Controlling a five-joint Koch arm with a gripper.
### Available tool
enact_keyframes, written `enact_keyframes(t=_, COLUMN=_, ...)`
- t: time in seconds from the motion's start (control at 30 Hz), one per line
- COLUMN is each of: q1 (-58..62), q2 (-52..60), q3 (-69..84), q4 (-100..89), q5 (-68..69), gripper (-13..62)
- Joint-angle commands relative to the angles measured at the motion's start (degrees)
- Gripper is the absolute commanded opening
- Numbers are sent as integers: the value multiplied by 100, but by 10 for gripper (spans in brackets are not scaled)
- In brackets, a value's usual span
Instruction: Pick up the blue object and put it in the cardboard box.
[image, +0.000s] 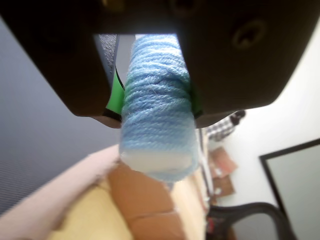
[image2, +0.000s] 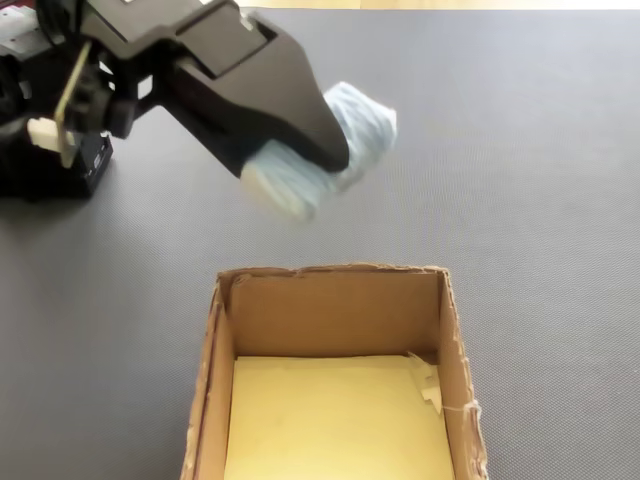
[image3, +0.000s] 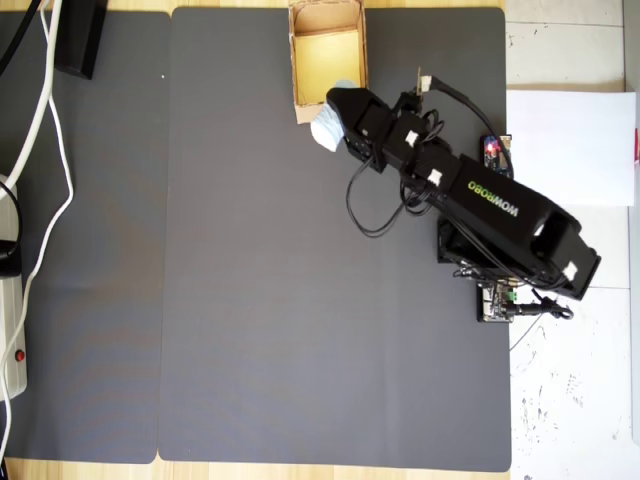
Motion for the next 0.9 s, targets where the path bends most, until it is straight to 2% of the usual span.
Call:
enact_keyframes(t=0.0, q1=62, q2=-132, q3=-791, q4=-527, q5=9, gripper=105)
enact_keyframes(t=0.47, q1=1046, q2=-1538, q3=-1951, q4=-325, q5=18, gripper=113)
enact_keyframes(t=0.5, q1=1055, q2=-1582, q3=-1978, q4=-308, q5=18, gripper=130)
enact_keyframes(t=0.57, q1=1046, q2=-1635, q3=-2162, q4=246, q5=44, gripper=234)
enact_keyframes(t=0.63, q1=1020, q2=-1600, q3=-2162, q4=589, q5=97, gripper=294)
enact_keyframes(t=0.87, q1=967, q2=-1441, q3=-2118, q4=633, q5=97, gripper=308)
